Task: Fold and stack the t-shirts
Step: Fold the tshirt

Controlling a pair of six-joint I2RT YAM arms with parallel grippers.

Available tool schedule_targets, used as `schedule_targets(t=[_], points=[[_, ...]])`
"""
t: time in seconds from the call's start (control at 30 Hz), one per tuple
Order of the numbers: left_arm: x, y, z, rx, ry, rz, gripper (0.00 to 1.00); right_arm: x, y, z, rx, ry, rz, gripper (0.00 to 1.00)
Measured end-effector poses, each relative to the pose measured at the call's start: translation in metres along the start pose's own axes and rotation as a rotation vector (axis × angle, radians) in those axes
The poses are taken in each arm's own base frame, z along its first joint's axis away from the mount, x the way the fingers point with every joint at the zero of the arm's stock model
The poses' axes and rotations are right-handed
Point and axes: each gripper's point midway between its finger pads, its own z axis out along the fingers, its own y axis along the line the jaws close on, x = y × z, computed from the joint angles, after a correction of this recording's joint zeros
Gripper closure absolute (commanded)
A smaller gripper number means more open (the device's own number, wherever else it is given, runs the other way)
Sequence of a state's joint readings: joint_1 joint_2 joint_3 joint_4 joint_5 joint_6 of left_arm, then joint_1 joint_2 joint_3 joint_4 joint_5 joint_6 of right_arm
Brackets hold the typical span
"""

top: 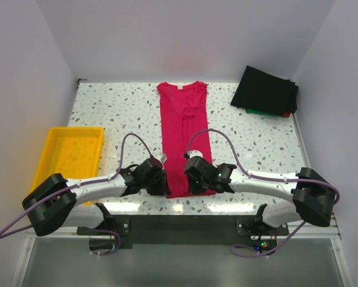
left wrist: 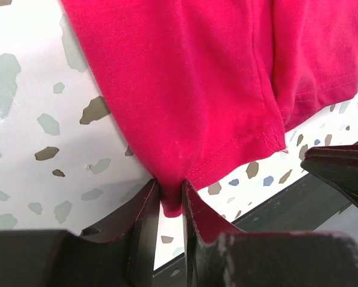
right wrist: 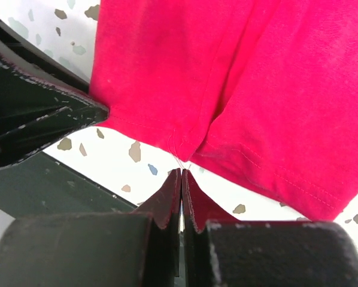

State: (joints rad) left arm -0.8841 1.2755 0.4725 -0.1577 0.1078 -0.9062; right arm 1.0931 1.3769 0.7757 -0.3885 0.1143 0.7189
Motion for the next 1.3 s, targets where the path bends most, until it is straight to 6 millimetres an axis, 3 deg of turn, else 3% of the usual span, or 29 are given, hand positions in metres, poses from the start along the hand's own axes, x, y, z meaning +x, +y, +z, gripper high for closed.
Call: schedule_targets(t=[0.07, 0.1, 0.23, 0.37, 0.57, 0.73, 1.03, 1.13, 1.3], points=[[0.0, 0.0, 0.0, 0.0, 0.0, 0.0, 0.74, -0.001, 0.001, -0.002, -0.004, -0.007, 0.002, 0.97], [0.0, 0.0, 0.0, 0.001, 0.0, 0.0, 0.74, -0.002, 0.001, -0.003, -0.004, -0.01, 0.003, 0.88], [0.0, 0.0, 0.0, 0.004, -0.003, 0.0, 0.74, -0.001, -0.001, -0.003, 0.005, -0.008, 0.006, 0.73], [0.0, 0.0, 0.0, 0.007, -0.005, 0.001, 0.74, -0.002, -0.002, 0.004, 0.025, 0.0, 0.001, 0.67], [0.001, 0.001, -0.001, 0.01, -0.007, 0.0, 0.74, 0.0, -0.003, 0.013, 0.047, 0.02, -0.004, 0.66], [0.001, 0.001, -0.001, 0.014, -0.01, -0.001, 0.74, -0.002, 0.0, 0.016, 0.043, 0.019, -0.005, 0.67], [0.002, 0.001, -0.001, 0.017, -0.012, -0.001, 0.74, -0.001, 0.002, 0.017, 0.041, 0.021, -0.008, 0.86], [0.002, 0.001, -0.001, 0.017, -0.013, -0.006, 0.74, 0.0, 0.002, 0.017, 0.04, 0.021, -0.009, 0.98], [0.002, 0.001, -0.001, 0.017, -0.012, -0.008, 0.74, 0.003, 0.0, 0.016, 0.041, 0.024, -0.009, 1.0]])
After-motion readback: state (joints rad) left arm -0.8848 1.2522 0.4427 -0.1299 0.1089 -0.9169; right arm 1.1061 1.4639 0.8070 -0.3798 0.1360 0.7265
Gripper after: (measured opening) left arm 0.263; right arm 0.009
